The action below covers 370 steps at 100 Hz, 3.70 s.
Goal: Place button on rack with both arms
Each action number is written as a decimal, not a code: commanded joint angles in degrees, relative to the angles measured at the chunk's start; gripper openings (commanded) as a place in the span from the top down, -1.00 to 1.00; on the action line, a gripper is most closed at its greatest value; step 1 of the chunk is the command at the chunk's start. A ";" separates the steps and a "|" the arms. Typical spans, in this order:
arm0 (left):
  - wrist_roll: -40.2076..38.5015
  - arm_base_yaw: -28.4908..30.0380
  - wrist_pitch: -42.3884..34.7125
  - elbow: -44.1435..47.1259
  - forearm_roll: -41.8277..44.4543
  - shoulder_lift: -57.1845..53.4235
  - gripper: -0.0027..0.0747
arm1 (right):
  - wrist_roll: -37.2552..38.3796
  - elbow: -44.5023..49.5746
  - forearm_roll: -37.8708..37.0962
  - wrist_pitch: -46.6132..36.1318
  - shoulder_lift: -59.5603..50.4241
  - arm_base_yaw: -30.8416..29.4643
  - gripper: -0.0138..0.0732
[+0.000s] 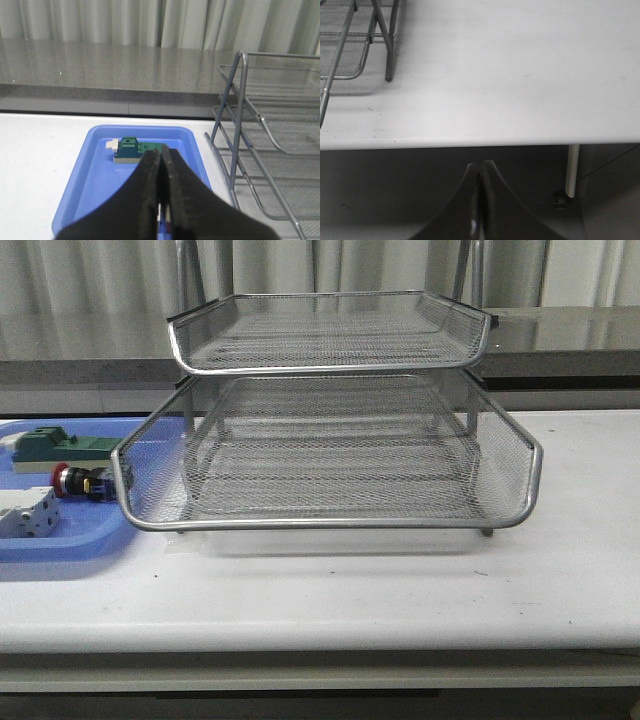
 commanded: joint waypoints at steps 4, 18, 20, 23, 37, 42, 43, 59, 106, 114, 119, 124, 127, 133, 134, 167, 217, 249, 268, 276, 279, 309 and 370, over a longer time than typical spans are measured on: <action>0.87 -0.38 3.15 -9.55 0.00 10.28 0.98 | -0.06 -1.87 -1.44 -3.36 0.23 0.05 0.84; 6.41 -0.38 9.76 -18.36 0.10 22.55 0.98 | -0.06 -1.87 -1.44 -3.36 0.23 0.05 0.84; 6.83 -0.38 10.50 -19.59 0.10 24.31 0.98 | -0.06 -1.87 -1.44 -3.36 0.23 0.05 0.84; 8.03 -0.38 11.36 -21.59 0.10 26.70 0.98 | -0.06 -1.87 -1.44 -3.36 0.23 0.05 0.84; 9.14 -0.38 13.96 -29.20 0.10 37.74 0.98 | -0.06 -1.87 -1.44 -3.36 0.23 0.05 0.84; 9.14 -0.38 14.22 -31.53 0.10 41.30 0.98 | -0.06 -1.87 -1.44 -3.36 0.23 0.05 0.84; 9.14 -0.38 14.42 -32.19 0.10 42.28 0.98 | -0.06 -1.87 -1.44 -3.36 0.23 0.05 0.84; 9.27 -0.38 14.38 -38.66 0.10 51.90 0.98 | -0.06 -1.87 -1.44 -3.36 0.23 0.05 0.84; 10.80 -0.38 14.84 -45.07 0.24 63.66 0.18 | -0.06 -1.87 -1.44 -3.36 0.23 0.05 0.84; 10.80 -0.38 14.60 -45.07 0.63 63.66 -0.25 | -0.06 -1.87 -1.44 -3.36 0.23 0.05 0.84; 10.80 -0.38 14.45 -45.07 0.73 63.66 -0.43 | -0.06 -1.87 -1.44 -3.36 0.23 0.05 0.84; 10.80 -0.38 14.44 -45.07 0.73 63.66 -0.51 | -0.06 -1.87 -1.44 -3.36 0.23 0.05 0.84; 10.80 -0.38 14.44 -45.07 0.73 63.66 -0.51 | -0.06 -1.87 -1.44 -3.36 0.23 0.05 0.84; 10.80 -0.38 14.33 -45.07 0.73 63.66 -0.49 | -0.06 -1.87 -1.44 -3.36 0.23 0.05 0.84; 10.80 -0.38 14.33 -45.07 0.73 63.66 -0.49 | -0.06 -1.87 -1.44 -3.36 0.23 0.05 0.84; 13.43 -0.38 11.78 -45.78 0.19 63.66 -0.48 | -0.06 -1.87 -1.44 -3.36 0.23 0.05 0.84; 42.57 -0.38 29.13 -71.24 -3.00 81.14 -0.48 | -0.06 -1.87 -1.44 -3.36 0.23 0.05 0.84; 57.06 -0.38 40.95 -86.32 -9.71 94.52 -0.48 | -0.06 -1.87 -1.44 -3.36 0.23 0.05 0.84; 62.13 -0.38 44.62 -89.38 -9.94 99.32 -0.48 | -0.06 -1.87 -1.44 -3.36 0.23 0.05 0.84; 63.80 -0.38 44.62 -89.38 -9.94 100.68 -0.48 | -0.06 -1.87 -1.44 -3.36 0.23 0.05 0.84; 64.27 -0.38 44.71 -89.38 -10.01 101.16 -0.48 | -0.06 -1.87 -1.44 -3.36 0.23 0.05 0.84; 68.61 -0.38 45.23 -89.38 -13.49 103.92 -0.48 | -0.06 -1.87 -1.44 -3.36 0.23 0.05 0.84; 74.97 -2.02 46.27 -89.04 -14.39 107.34 -0.48 | -0.06 -1.87 -1.44 -3.36 0.23 0.05 0.84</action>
